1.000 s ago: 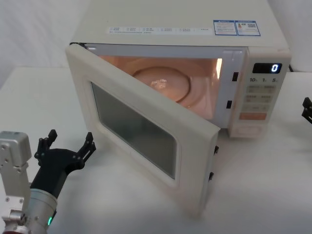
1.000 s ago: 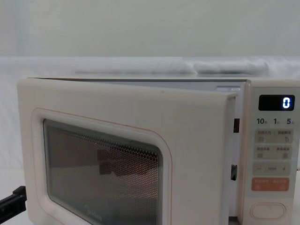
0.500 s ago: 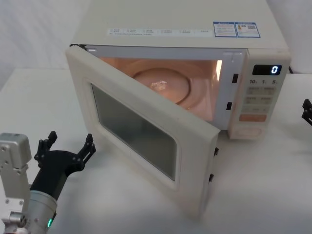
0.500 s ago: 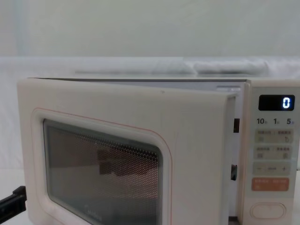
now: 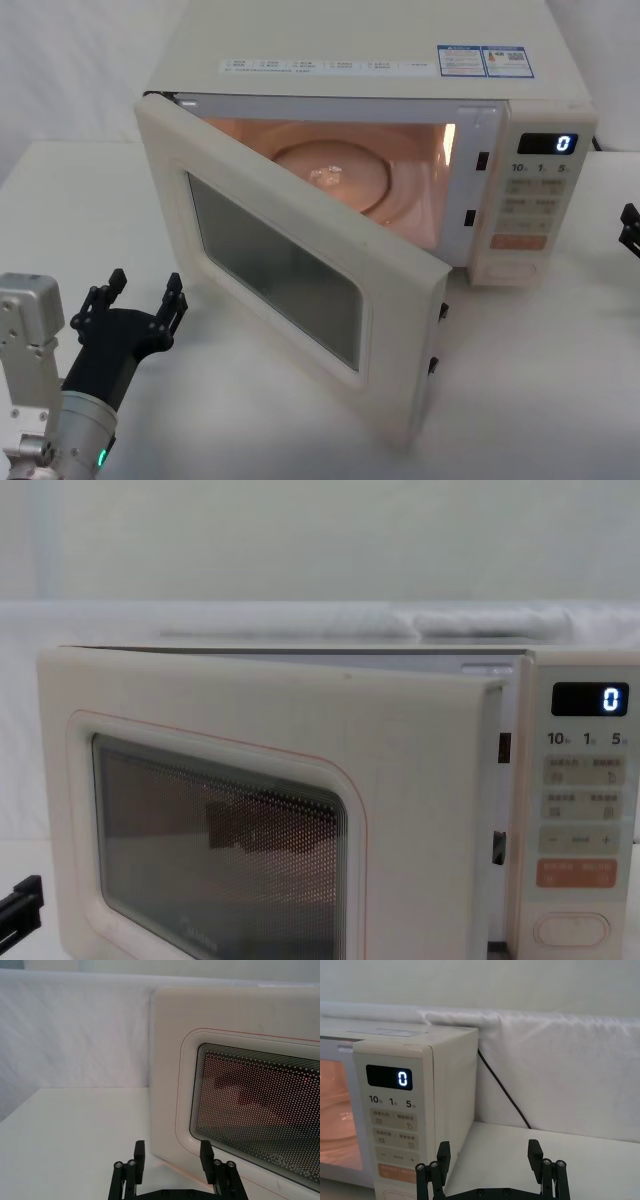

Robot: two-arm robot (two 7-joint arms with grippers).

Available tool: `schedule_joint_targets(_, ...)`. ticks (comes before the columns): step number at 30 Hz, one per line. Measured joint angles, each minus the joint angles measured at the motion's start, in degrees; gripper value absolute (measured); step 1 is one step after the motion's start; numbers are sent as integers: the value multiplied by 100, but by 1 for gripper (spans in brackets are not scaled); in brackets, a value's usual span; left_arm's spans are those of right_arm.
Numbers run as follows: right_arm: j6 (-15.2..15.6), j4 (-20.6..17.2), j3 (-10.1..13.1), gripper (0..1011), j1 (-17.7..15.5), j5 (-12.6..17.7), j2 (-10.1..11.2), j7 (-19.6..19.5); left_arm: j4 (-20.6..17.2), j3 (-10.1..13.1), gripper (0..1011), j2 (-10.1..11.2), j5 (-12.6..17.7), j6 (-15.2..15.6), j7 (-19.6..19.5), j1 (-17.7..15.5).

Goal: Press the button to open the microwave door with one hand; close the microwave door with the other hand.

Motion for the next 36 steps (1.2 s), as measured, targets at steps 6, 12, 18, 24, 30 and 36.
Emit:
schedule_joint_targets(6, 0, 0, 0, 1002, 0, 0, 0, 0, 0, 0, 571, 0, 0, 0, 0, 0)
schedule_joint_targets(12, 0, 0, 0, 1002, 0, 0, 0, 0, 0, 0, 362, 0, 0, 0, 0, 0)
schedule_joint_targets(18, 0, 0, 0, 1002, 0, 0, 0, 0, 0, 0, 180, 0, 0, 0, 0, 0)
schedule_joint_targets(24, 0, 0, 0, 1002, 0, 0, 0, 0, 0, 0, 0, 0, 0, 0, 0, 0)
schedule_joint_targets(30, 0, 0, 0, 1002, 0, 0, 0, 0, 0, 0, 0, 0, 0, 0, 0, 0)
schedule_joint_targets(36, 0, 0, 0, 1002, 0, 0, 0, 0, 0, 0, 0, 0, 0, 0, 0, 0)
